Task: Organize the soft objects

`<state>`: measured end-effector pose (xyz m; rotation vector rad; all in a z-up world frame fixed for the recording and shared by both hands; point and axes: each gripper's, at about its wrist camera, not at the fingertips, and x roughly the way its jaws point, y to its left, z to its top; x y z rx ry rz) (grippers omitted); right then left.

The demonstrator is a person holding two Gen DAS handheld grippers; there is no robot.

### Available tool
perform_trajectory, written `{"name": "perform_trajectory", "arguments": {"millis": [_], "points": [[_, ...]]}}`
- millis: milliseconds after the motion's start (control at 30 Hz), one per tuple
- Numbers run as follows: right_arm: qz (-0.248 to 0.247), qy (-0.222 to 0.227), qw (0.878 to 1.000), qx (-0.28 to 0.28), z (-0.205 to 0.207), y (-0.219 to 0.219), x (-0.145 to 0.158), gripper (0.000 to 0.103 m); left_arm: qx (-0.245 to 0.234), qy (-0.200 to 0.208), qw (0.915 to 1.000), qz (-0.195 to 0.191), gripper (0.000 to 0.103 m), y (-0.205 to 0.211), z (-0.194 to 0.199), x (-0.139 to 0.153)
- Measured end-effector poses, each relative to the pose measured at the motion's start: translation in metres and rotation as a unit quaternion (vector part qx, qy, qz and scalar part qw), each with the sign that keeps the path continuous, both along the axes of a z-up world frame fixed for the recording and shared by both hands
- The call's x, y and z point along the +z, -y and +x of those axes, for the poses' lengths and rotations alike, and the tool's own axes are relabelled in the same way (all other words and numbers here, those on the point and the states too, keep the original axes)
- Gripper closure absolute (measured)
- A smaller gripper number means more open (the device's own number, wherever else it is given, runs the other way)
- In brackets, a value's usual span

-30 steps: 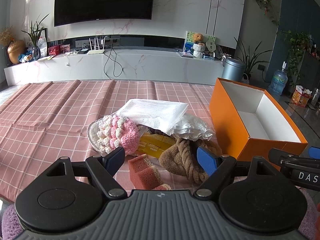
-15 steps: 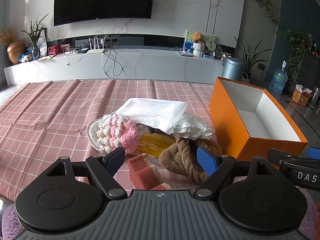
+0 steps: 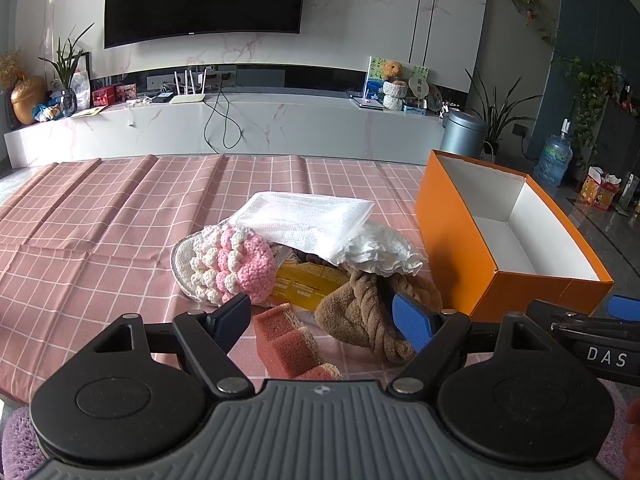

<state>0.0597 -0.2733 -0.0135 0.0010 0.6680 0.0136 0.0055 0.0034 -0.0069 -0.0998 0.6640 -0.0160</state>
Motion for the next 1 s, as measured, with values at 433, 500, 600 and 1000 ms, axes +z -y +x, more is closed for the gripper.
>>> {"name": "perform_trajectory", "arguments": {"millis": [433,500,600,1000], "points": [[0.005,-0.018,0.996,0.082,0.006,-0.021,-0.013,0.021,0.000,-0.103,0.9908,-0.087,0.022,-0.023,0.016,-0.030],[0.002,-0.026,0.995,0.100,0.009,-0.026,-0.018,0.025,0.017,-0.112,0.9895,-0.090,0.020,-0.025,0.020,-0.035],[-0.001,-0.038,0.991,0.127,0.015,-0.034,-0.025,0.038,0.034,-0.123,0.9885,-0.082,0.020,-0.026,0.027,-0.042],[-0.032,-0.049,0.974,0.219,0.034,-0.059,-0.041,0.030,0.025,-0.150,0.9852,-0.080,0.054,-0.029,0.047,-0.062]]}}
